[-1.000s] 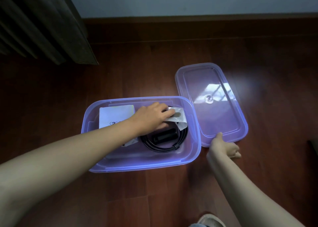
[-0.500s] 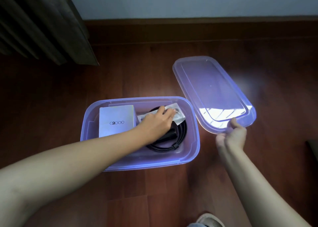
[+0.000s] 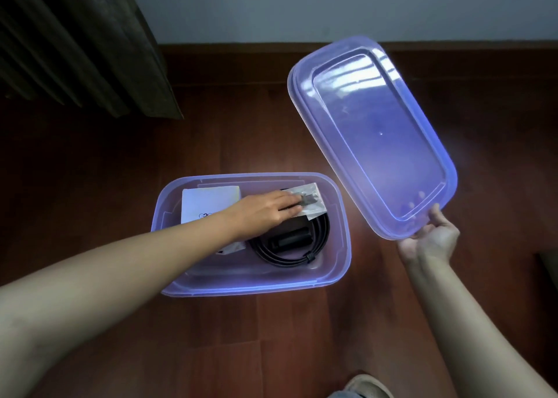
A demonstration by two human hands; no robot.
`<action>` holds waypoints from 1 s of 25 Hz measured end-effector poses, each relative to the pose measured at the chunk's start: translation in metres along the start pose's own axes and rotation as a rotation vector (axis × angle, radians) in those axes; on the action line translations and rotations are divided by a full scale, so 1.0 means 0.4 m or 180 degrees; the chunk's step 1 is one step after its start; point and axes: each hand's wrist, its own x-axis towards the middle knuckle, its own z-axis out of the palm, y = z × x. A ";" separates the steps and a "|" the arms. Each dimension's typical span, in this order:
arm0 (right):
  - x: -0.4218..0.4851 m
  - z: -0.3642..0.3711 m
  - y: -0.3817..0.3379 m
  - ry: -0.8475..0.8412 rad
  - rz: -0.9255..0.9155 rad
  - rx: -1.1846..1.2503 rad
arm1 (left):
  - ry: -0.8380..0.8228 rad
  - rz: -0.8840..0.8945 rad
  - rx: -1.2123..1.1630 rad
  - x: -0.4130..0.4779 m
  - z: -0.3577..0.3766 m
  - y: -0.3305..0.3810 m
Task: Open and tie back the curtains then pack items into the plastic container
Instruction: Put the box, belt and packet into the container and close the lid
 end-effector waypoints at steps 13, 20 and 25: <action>-0.015 0.008 -0.013 -0.0154 0.0264 -0.0358 | 0.0010 -0.0809 -0.1207 -0.021 -0.044 -0.014; -0.016 0.014 -0.007 -0.1183 0.0683 -0.1128 | 0.2694 -0.3435 -0.5686 -0.117 -0.268 -0.077; -0.079 0.072 0.055 -0.1223 -0.0291 -0.2389 | 0.2211 -0.3744 -0.3659 -0.216 -0.210 -0.009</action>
